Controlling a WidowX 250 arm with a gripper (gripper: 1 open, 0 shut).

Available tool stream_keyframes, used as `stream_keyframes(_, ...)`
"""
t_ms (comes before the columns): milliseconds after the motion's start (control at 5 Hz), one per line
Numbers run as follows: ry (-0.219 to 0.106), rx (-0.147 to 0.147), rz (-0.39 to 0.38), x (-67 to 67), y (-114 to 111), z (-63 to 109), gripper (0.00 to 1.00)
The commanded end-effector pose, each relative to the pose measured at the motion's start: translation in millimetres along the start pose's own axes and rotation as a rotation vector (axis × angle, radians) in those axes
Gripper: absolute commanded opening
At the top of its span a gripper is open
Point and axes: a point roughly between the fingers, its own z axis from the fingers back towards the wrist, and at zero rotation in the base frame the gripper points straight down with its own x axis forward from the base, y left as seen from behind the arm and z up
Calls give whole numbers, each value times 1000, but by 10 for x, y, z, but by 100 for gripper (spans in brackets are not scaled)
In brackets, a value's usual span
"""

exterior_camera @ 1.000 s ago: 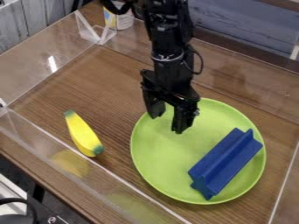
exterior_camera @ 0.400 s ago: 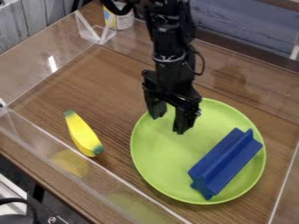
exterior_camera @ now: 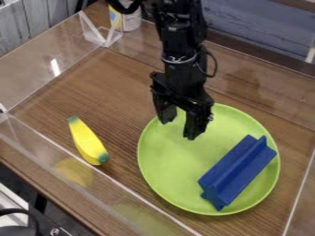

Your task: Remove the banana from inside the green plate and put it on the table

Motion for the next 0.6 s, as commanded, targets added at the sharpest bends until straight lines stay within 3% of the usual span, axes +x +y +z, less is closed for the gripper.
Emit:
stream_keyframes(0,-59,15,-20,52,-36,123,100)
stream_keyframes(400,-65,17,-25,56,-53,108,100)
